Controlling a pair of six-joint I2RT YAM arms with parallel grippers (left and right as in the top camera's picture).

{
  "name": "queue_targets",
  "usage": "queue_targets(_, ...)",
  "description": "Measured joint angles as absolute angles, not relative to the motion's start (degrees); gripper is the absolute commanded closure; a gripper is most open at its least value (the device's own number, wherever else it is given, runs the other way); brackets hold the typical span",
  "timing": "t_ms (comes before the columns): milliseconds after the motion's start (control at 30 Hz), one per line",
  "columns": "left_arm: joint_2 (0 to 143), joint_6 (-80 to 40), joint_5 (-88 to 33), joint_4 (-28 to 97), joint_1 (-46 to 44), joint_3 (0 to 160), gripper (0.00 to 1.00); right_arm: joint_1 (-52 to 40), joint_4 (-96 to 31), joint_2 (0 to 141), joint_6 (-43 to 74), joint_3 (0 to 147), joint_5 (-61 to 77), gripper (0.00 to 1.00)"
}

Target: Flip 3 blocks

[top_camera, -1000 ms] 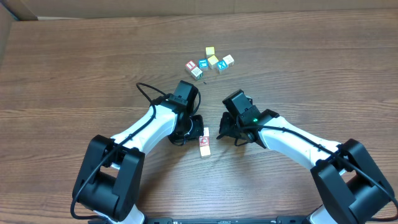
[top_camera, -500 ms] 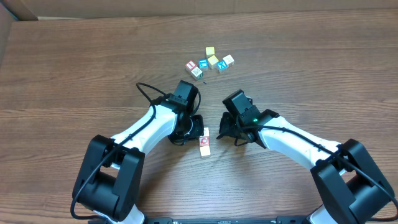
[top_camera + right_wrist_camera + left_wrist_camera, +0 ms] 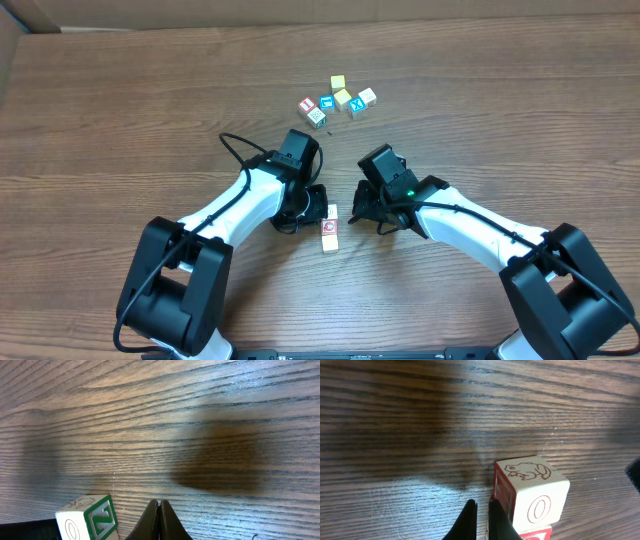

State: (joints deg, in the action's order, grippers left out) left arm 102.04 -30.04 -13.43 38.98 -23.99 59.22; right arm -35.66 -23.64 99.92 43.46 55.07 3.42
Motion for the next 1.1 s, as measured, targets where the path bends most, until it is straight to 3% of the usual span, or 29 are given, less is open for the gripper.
queue_targets(433,102.04,-30.04,-13.10,47.13,-23.20,59.18,0.96,-35.68,-25.76,99.92,43.48,55.07,3.84,0.96)
queue_targets(1100,102.04,-30.06,-17.06,44.51,-25.15,59.18,0.95,-35.68,-26.57,99.92,43.44,55.07,7.55,0.96)
